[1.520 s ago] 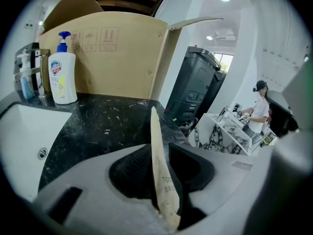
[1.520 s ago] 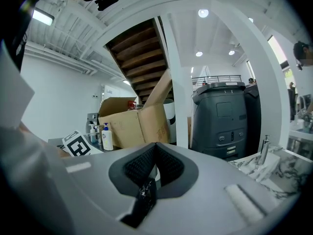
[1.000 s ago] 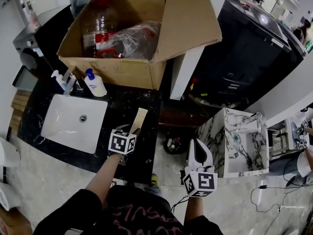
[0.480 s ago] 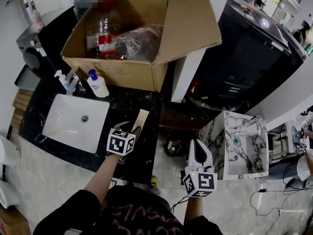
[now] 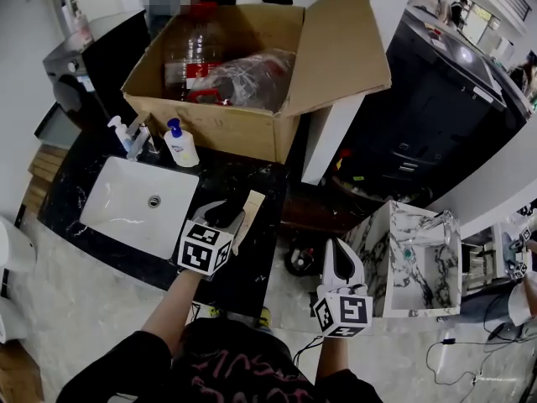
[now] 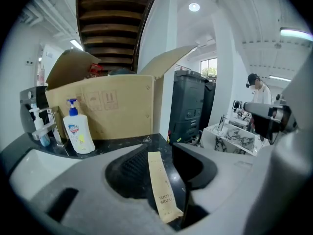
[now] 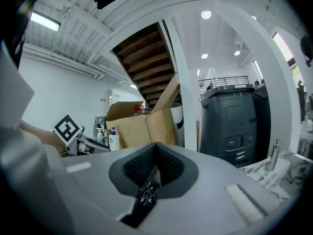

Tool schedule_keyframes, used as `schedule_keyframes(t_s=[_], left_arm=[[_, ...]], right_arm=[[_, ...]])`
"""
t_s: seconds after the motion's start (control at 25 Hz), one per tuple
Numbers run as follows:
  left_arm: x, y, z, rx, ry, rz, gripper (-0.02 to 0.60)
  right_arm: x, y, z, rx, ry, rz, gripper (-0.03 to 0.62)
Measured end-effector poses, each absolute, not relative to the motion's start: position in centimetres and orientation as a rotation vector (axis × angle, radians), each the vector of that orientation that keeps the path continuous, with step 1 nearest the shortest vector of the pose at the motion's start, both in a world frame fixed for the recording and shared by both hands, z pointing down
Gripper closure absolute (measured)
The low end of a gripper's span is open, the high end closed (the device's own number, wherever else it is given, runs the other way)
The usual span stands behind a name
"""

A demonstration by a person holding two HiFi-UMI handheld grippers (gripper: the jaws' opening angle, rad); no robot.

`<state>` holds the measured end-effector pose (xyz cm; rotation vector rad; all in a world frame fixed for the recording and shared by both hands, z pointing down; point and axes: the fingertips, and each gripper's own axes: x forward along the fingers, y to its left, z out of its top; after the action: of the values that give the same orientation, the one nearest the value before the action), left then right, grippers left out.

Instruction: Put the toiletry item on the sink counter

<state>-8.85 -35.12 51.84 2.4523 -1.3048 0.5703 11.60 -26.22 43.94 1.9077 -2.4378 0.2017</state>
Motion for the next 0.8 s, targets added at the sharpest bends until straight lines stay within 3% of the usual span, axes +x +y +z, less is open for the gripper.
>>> schedule_keyframes(t_s=[0.8], left_arm=[[-15.2,-30.1,39.8,2.58,-1.597,0.344,0.507]], right_arm=[[6.6,-28.1,41.6,1.73,-2.561,0.103,0.585]])
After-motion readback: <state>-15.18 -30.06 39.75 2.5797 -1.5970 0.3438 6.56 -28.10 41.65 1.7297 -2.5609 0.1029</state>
